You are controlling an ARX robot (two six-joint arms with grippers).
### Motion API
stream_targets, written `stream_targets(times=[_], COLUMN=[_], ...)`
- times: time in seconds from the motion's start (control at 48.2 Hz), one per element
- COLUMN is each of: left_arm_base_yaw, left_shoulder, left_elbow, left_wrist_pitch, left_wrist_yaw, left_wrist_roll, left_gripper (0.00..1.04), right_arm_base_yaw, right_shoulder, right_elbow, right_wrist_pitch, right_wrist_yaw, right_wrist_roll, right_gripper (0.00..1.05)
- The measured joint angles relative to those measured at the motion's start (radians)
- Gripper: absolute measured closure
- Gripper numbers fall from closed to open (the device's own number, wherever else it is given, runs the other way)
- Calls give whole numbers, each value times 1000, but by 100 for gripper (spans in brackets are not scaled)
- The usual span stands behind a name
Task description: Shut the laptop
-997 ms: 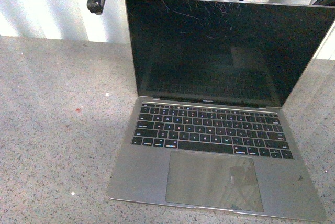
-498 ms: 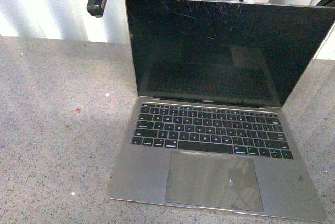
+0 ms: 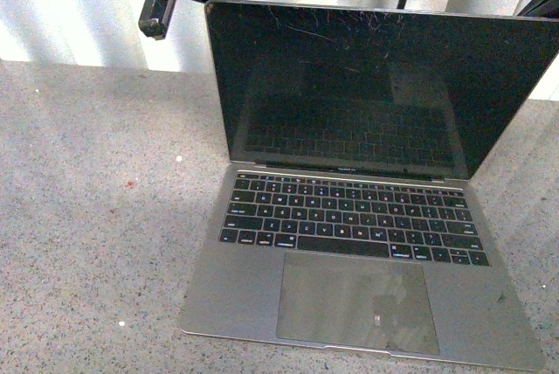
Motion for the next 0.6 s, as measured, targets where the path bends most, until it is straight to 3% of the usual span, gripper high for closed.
stream_targets(times=[0.602], left_arm_base_yaw=[0], left_shoulder=[-124], left_elbow=[-202], left_wrist_pitch=[12], left_wrist_yaw=[-13], left_wrist_roll=[43], left_gripper=[101], right_arm_base_yaw=[11], right_shoulder=[-46], right_elbow=[-73], right_wrist_pitch=[-119], right_wrist_yaw=[82], right_wrist_roll=[-19], right_gripper=[102])
